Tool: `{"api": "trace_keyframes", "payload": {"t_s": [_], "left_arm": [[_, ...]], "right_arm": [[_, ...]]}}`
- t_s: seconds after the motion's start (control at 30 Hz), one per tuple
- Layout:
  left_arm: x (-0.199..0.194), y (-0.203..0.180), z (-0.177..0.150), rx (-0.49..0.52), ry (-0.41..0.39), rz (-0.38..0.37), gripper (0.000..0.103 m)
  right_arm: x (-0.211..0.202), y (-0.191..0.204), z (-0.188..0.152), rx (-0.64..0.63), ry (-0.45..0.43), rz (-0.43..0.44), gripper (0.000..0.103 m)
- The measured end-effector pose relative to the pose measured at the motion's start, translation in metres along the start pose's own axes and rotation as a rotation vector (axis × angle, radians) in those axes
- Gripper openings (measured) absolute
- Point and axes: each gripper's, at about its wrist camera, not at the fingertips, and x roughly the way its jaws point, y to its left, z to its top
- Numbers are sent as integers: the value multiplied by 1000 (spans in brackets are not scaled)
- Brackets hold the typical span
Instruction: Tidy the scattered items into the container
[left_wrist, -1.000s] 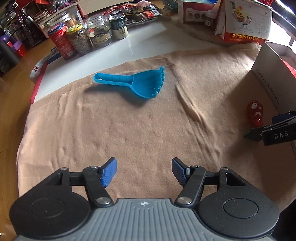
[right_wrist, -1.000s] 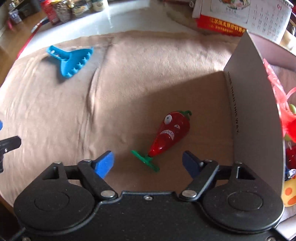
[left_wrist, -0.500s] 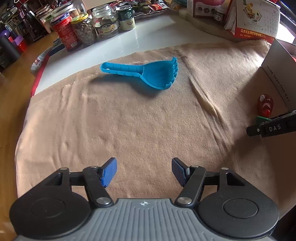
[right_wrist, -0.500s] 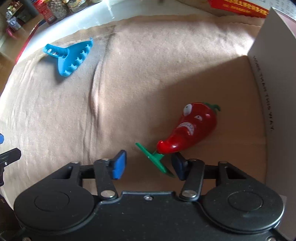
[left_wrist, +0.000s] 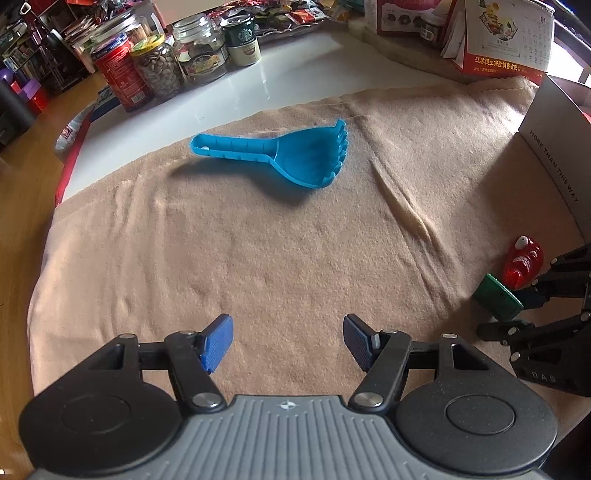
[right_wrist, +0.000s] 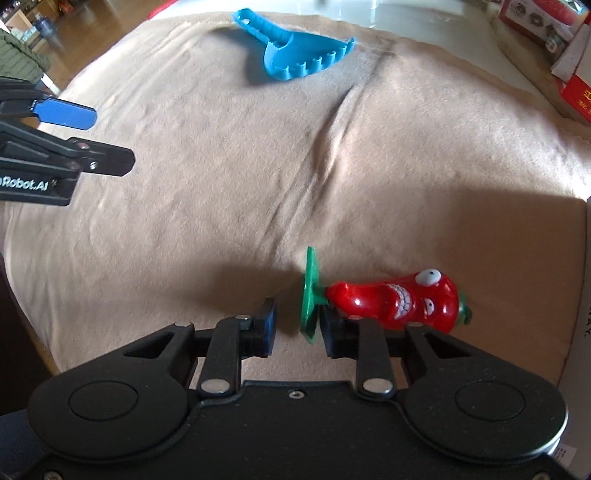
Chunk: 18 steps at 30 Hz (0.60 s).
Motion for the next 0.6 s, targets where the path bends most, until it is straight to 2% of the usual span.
{"api": "trace_keyframes", "payload": {"t_s": [0.1,0.3,0.43,0.53,0.6], "left_arm": [[4,-1,17,-5,-21,8,73],[30,7,68,-106,-47,-19,79],[53,18,100,-180,-70,9,79],[69,22,123,-121,-114,69,79],[79,19,137,-2,-161,123,79]], "right_arm": [[-6,-5,-2,25,-27,22,60],[-13,-13,-3,46,-62,33,61],[-15,-16,-8,59,-64,49,65],[-16,-22,-11,72,-72,67,66],[-17,-26,-12,86,-79,86,66]]}}
